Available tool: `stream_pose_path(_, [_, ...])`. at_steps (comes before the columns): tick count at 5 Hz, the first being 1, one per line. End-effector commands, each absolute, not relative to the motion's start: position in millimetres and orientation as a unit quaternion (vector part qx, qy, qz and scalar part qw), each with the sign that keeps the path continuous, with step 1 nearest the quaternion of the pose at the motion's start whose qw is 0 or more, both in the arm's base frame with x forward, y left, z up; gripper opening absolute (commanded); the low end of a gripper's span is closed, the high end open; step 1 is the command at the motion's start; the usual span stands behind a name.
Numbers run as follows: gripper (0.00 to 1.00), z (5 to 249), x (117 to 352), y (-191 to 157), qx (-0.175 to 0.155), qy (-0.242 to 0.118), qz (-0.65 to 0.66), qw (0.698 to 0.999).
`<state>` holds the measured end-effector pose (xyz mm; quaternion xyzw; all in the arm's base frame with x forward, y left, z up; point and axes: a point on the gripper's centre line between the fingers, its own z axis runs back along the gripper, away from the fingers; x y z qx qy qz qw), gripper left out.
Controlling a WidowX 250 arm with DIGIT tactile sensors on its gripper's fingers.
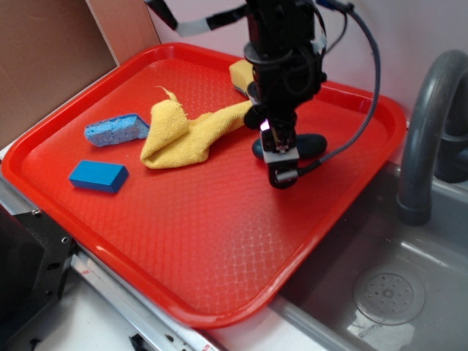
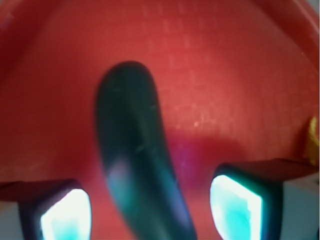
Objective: Grab the plastic pickle.
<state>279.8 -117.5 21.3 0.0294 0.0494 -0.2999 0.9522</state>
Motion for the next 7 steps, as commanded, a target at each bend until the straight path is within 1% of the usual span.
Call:
stream_pose_path(1, [0.00, 36.8, 285.6, -121.9, 0.056, 0.028, -0.289, 0.955])
stream_pose_path(2, [0.00, 37.9, 286.5, -120.2, 0.060, 0.021, -0.283, 0.957])
stream_pose_path(3, [0.00, 70.9, 282.3, -108.7, 0.065, 0.010, -0.239, 0.969])
stream_pose_path(4, [0.00, 120.1, 264.5, -91.0, 0.033, 0.000, -0.156, 0.987])
stream_pose_path(5, [0.00, 168.1, 239.6, -77.6, -0.013, -0.014, -0.077, 0.997])
stream_pose_path(6, [0.00, 200.8, 200.8, -64.6, -0.044, -0.030, -0.005, 0.999])
stream_pose_path(7, [0.00, 216.2, 181.8, -60.5, -0.054, -0.024, 0.004, 0.998])
